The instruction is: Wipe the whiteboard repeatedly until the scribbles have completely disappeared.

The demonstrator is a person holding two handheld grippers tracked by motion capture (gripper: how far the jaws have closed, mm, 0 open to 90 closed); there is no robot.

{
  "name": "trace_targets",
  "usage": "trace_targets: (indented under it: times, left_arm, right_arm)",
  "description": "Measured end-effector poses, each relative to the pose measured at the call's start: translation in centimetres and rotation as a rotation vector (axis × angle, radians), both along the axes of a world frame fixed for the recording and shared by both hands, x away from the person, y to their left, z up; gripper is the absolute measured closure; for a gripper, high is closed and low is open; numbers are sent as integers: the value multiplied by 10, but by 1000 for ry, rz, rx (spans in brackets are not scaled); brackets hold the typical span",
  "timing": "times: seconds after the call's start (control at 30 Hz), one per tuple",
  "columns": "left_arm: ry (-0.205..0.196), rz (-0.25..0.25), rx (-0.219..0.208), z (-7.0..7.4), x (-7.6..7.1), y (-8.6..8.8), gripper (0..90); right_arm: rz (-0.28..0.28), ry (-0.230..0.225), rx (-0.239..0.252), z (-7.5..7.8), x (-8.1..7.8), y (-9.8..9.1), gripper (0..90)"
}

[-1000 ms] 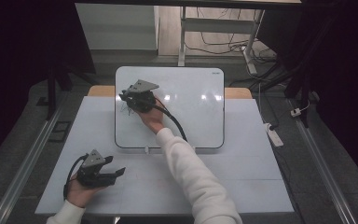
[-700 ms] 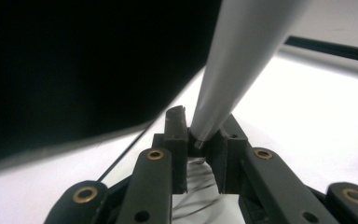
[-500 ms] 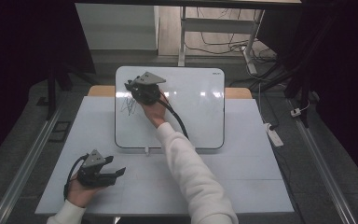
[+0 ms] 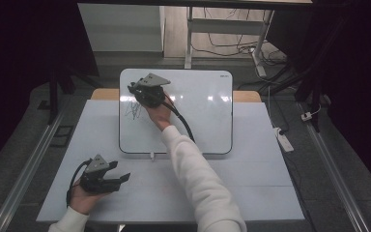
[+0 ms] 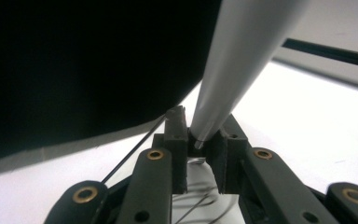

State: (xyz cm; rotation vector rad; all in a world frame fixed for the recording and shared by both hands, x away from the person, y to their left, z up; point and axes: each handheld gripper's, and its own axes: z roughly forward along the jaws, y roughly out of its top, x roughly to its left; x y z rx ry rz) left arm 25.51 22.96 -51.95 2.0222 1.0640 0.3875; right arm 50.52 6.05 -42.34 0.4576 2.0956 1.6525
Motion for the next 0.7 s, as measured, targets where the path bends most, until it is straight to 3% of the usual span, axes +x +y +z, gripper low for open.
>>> trace_targets:
  times: [0.17,0.23,0.3,0.37,0.43,0.57,0.63,0.7]
  left_arm:
    - [-1,-1,1,0,0,0,306]
    - [-1,0,-1,0,-1,0,306]
    - [-1,0,-1,0,-1,0,306]
    - [-2,-1,0,0,0,0,306]
    - [-1,-1,-2,0,0,0,306]
    - [1,0,-3,0,0,0,306]
    - [-1,-1,-1,0,0,0,306]
    - [-2,0,-3,1,-1,0,306]
  right_arm:
    - [71,10,-59,-8,-9,5,776]
    - [60,0,-62,-4,-7,4,776]
    - [-1,0,-15,2,-1,-2,776]
    - [-25,7,15,4,3,-7,776]
    - [-5,12,-4,0,-1,-4,776]
    - [96,31,-77,-15,-16,9,776]
    - [96,25,-81,-15,-17,10,776]
    - [45,10,-61,-9,-12,5,776]
